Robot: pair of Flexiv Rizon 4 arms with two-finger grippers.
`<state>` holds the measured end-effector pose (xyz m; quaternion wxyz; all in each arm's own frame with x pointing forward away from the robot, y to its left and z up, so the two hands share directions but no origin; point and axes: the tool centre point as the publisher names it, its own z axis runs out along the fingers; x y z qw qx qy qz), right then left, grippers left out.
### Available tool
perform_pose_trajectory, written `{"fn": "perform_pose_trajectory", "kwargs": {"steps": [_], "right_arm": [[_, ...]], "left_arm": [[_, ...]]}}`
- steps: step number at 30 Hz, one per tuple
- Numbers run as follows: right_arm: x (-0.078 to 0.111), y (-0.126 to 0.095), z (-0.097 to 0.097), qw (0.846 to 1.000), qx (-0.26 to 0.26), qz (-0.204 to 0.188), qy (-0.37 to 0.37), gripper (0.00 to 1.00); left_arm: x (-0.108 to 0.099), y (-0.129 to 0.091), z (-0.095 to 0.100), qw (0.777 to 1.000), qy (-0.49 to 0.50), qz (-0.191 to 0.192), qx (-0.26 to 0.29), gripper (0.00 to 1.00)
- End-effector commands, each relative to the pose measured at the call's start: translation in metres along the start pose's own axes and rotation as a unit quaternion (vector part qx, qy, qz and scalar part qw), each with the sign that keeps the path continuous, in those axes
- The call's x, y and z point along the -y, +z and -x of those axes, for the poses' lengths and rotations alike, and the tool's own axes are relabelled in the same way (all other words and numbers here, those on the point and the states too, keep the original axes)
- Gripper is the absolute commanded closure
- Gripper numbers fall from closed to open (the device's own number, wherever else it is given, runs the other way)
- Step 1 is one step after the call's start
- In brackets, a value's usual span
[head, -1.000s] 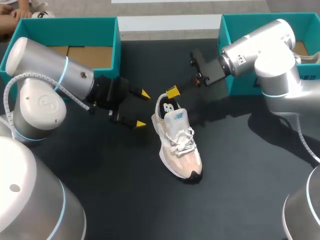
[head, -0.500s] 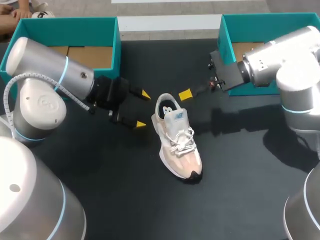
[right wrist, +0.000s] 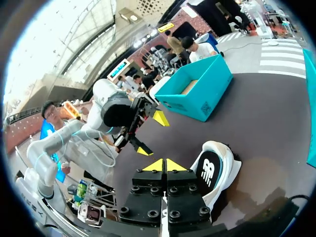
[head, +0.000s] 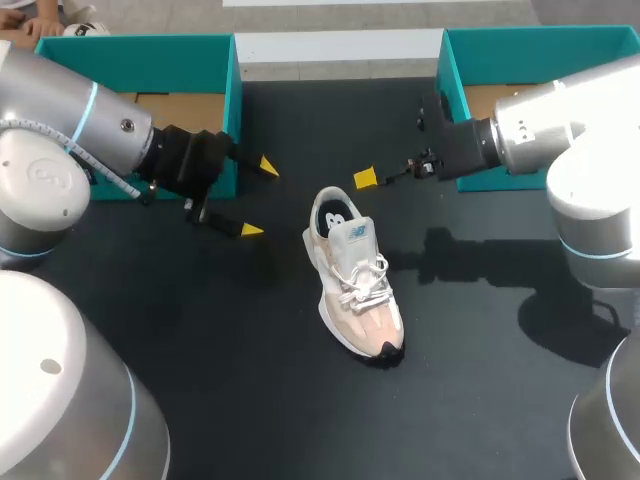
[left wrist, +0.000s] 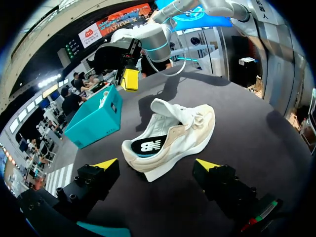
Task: Take the shoe out of the shoebox, open the shoe tongue, remove and reinsert the insole, then place the shoe into the shoebox
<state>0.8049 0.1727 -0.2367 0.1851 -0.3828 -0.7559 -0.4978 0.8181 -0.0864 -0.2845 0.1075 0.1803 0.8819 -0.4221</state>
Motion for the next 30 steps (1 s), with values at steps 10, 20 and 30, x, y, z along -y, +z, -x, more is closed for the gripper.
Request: {"fn": "perform_pose_trajectory", "kwargs": {"steps": [10,20,30], "right_arm": [[0.006,0.001,0.000,0.996,0.092,-0.003,-0.001,1.00],[0.000,0.015,0.014,0.941,0.310,-0.132,0.040,1.00],[0.009,0.026,0.027,0.889,0.401,-0.214,0.046,1.00]], "left_arm": [[-0.008,-0.060,0.015,0.999,0.018,0.046,0.014,0.00],[-0.023,-0.090,0.030,0.998,-0.007,0.059,0.034,0.00],[-0.028,-0.090,0.033,0.998,-0.021,0.054,0.033,0.00]]}}
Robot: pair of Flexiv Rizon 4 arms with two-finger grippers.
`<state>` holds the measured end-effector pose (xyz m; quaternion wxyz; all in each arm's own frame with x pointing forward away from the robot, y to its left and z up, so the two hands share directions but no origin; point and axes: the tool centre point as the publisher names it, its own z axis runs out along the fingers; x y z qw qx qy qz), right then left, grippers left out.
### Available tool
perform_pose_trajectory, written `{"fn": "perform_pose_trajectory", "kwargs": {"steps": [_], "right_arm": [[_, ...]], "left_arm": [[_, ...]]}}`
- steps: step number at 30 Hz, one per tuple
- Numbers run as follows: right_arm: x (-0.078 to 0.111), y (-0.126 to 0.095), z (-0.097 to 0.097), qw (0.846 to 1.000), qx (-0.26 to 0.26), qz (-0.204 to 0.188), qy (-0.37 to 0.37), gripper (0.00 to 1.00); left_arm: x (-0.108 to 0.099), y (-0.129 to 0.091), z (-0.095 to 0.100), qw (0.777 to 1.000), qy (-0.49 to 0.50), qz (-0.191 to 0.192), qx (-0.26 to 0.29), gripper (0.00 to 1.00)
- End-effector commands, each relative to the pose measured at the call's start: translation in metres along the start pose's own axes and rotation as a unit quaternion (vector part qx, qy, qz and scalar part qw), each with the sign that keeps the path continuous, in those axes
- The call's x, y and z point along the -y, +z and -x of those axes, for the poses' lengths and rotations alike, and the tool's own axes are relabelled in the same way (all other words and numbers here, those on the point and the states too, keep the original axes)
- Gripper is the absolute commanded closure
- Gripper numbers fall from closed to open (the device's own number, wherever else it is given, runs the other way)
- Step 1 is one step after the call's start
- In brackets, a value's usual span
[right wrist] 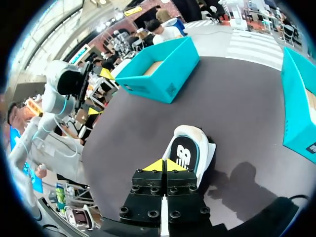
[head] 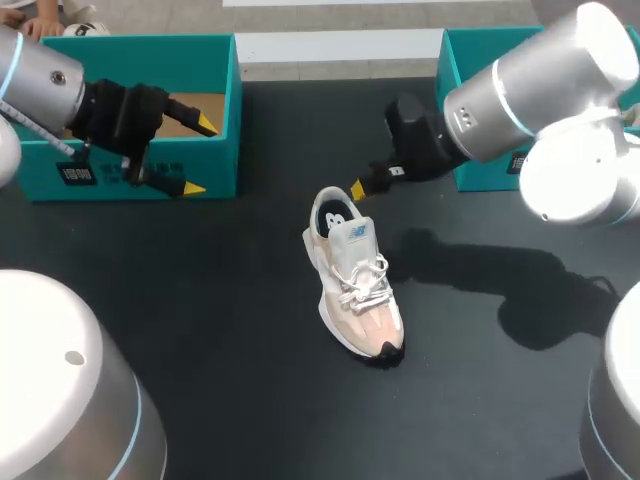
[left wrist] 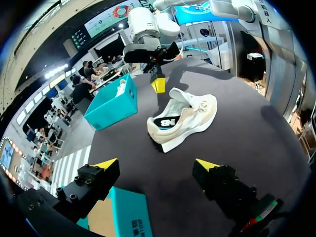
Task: Take the shoe out of the shoebox, open the shoe tongue, remove and reinsert the insole, then place the shoe into the shoebox
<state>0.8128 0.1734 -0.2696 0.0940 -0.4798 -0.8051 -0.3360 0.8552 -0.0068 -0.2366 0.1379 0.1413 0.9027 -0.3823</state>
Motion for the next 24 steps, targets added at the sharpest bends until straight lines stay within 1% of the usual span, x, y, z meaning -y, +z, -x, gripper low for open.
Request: {"fn": "perform_pose_trajectory", "kwargs": {"steps": [1,2,5,8,9,10,11,24], "right_arm": [[-0.006,0.011,-0.003,0.964,0.235,-0.121,0.010,1.00],[-0.004,0.013,0.000,0.962,0.241,-0.129,0.009,1.00],[0.000,0.019,0.008,0.961,0.246,-0.129,0.014,1.00],[0.002,0.024,0.006,0.959,0.254,-0.121,0.020,1.00],[0.004,0.026,0.007,0.959,0.261,-0.108,0.019,1.00],[0.007,0.027,0.009,0.959,0.264,-0.106,0.021,1.00],[0.010,0.030,0.009,0.964,0.252,-0.080,0.023,1.00],[0.010,0.030,0.009,0.964,0.252,-0.080,0.023,1.00]], "left_arm": [[-0.001,0.001,0.001,1.000,0.000,0.001,-0.001,0.00],[-0.001,0.001,0.001,1.000,0.000,0.001,-0.001,0.00],[-0.001,0.001,0.001,1.000,0.000,0.001,-0.001,0.00],[-0.001,0.001,0.001,1.000,0.000,0.001,-0.001,0.00],[-0.001,0.001,0.001,1.000,0.000,0.001,-0.001,0.00],[-0.001,0.001,0.001,1.000,0.000,0.001,-0.001,0.00],[-0.001,0.001,0.001,1.000,0.000,0.001,-0.001,0.00],[-0.001,0.001,0.001,1.000,0.000,0.001,-0.001,0.00]]}}
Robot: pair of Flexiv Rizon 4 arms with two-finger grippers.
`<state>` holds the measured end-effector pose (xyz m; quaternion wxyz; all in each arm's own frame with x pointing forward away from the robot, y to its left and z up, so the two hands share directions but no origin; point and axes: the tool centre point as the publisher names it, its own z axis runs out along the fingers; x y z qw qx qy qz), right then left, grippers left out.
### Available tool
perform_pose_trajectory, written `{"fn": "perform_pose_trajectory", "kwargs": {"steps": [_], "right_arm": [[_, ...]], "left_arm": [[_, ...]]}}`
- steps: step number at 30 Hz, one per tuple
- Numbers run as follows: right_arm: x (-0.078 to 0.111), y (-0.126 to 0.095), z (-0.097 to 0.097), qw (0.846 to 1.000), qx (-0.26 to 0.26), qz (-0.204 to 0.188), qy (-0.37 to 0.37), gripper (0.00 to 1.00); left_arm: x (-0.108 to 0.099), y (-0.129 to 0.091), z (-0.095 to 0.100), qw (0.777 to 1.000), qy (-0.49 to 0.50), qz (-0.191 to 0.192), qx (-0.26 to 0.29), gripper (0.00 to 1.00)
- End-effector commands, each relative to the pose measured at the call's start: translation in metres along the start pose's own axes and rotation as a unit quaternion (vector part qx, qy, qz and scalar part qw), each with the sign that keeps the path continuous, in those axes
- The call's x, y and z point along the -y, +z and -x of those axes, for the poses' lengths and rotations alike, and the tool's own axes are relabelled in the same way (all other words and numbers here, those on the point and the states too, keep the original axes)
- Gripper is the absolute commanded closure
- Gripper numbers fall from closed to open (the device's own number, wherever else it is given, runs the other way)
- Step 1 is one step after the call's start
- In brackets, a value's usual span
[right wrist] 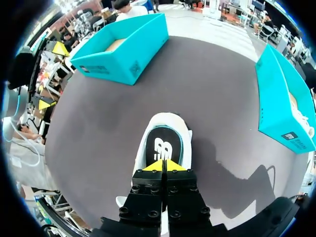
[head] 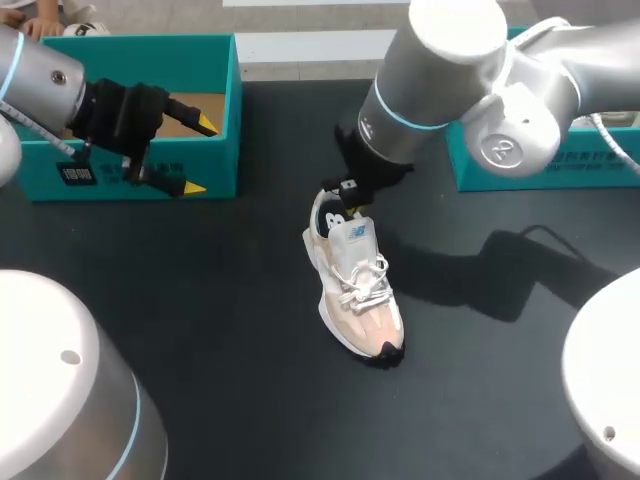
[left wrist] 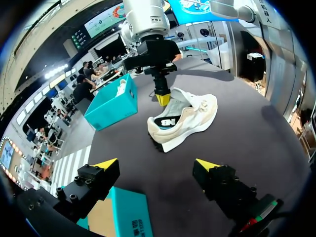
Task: Take the shoe out of the shoebox, open the shoe tongue, remove and reinsert the insole, then place the shoe into the shoebox
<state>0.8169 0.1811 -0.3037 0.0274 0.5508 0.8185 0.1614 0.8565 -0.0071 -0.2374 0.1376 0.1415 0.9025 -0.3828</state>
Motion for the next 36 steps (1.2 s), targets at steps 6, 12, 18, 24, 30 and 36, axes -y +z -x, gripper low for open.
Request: {"fn": "perform_pose_trajectory", "kwargs": {"steps": [6,12,18,24,30,36], "right_arm": [[0.006,0.013,-0.006,0.999,0.032,-0.020,0.010,1.00],[0.009,0.029,-0.008,0.999,0.030,-0.024,0.023,1.00],[0.016,0.043,-0.007,0.998,0.033,-0.033,0.028,1.00],[0.020,0.054,-0.009,0.998,0.035,-0.053,0.018,1.00],[0.022,0.075,-0.007,0.997,0.040,-0.071,0.004,1.00],[0.024,0.091,-0.005,0.995,0.048,-0.088,-0.009,1.00]], "left_arm": [[0.000,0.000,0.000,1.000,0.000,0.001,-0.001,0.00],[0.000,0.000,0.000,1.000,0.000,0.001,-0.001,0.00],[0.000,0.000,0.000,1.000,0.000,0.001,-0.001,0.00],[0.000,0.000,0.000,1.000,0.000,0.001,-0.001,0.00],[0.000,0.000,0.000,1.000,0.000,0.001,-0.001,0.00],[0.000,0.000,0.000,1.000,0.000,0.001,-0.001,0.00]]}}
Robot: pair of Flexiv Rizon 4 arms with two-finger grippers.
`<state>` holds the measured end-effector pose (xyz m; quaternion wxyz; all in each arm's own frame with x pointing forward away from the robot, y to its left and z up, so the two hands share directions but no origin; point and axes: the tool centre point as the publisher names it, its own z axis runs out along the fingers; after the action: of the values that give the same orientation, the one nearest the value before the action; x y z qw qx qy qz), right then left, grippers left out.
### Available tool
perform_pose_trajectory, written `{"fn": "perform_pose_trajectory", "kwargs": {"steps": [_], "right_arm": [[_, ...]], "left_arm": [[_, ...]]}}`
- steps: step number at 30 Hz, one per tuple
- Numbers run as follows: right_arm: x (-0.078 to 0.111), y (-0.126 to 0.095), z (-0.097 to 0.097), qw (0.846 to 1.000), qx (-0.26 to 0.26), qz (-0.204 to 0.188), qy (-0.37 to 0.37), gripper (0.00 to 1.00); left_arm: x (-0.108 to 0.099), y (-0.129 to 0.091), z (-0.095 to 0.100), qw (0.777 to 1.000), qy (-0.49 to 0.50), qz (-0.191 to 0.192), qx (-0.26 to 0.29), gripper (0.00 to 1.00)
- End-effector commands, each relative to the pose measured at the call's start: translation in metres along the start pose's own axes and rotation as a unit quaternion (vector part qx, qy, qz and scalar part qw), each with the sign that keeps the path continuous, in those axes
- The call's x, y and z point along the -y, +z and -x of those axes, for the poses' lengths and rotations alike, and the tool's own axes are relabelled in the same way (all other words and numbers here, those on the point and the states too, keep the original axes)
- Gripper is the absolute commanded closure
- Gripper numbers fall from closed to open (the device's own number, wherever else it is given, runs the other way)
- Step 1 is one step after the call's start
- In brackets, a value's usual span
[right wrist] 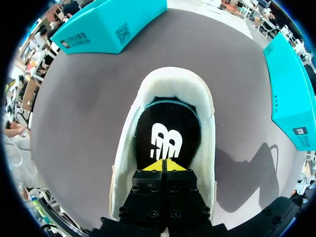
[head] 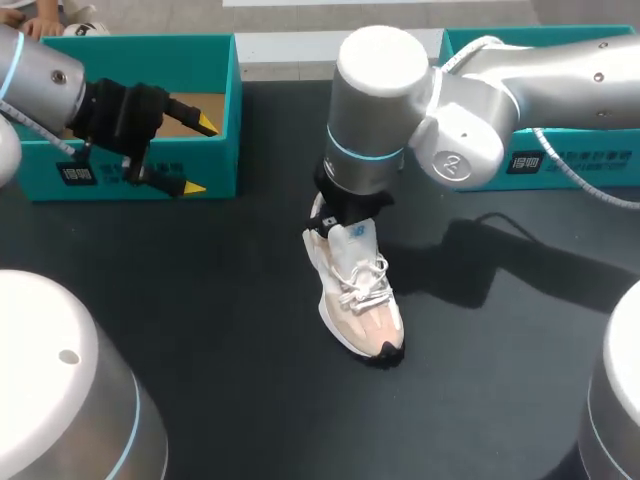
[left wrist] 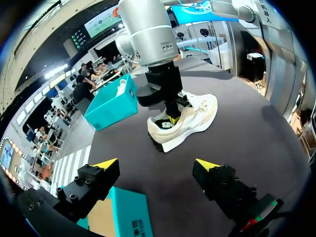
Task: Take the shoe out of the shoebox, open the shoe tongue, remove and reinsert the insole, then place the shoe into the shoebox
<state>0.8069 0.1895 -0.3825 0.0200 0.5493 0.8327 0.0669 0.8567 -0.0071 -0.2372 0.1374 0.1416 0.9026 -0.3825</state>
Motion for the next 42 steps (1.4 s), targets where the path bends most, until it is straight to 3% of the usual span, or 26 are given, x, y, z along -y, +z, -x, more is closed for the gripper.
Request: {"fn": "perform_pose_trajectory", "kwargs": {"steps": [1,5,11,22,30,37,42], "right_arm": [[-0.009,0.016,-0.005,1.000,0.006,-0.010,-0.003,1.00],[-0.010,0.008,-0.002,1.000,0.025,-0.008,-0.003,1.00],[-0.024,-0.011,0.003,0.999,0.044,0.026,0.006,1.00],[-0.050,0.018,0.004,0.994,0.076,0.075,0.003,1.00],[-0.044,0.028,0.000,0.995,0.071,0.063,0.005,1.00],[-0.037,-0.012,0.004,0.996,0.085,0.026,0.014,1.00],[-0.023,-0.034,0.008,0.996,0.070,-0.048,0.014,1.00]], "left_arm": [[0.000,0.000,0.000,1.000,0.000,0.001,-0.001,0.00],[0.000,0.000,0.000,1.000,0.000,0.001,-0.001,0.00],[0.000,0.000,0.000,1.000,0.000,0.001,-0.001,0.00],[0.000,0.000,0.000,1.000,0.000,0.001,-0.001,0.00],[0.000,0.000,0.000,1.000,0.000,0.001,-0.001,0.00],[0.000,0.000,0.000,1.000,0.000,0.001,-0.001,0.00],[0.000,0.000,0.000,1.000,0.000,0.001,-0.001,0.00]]}}
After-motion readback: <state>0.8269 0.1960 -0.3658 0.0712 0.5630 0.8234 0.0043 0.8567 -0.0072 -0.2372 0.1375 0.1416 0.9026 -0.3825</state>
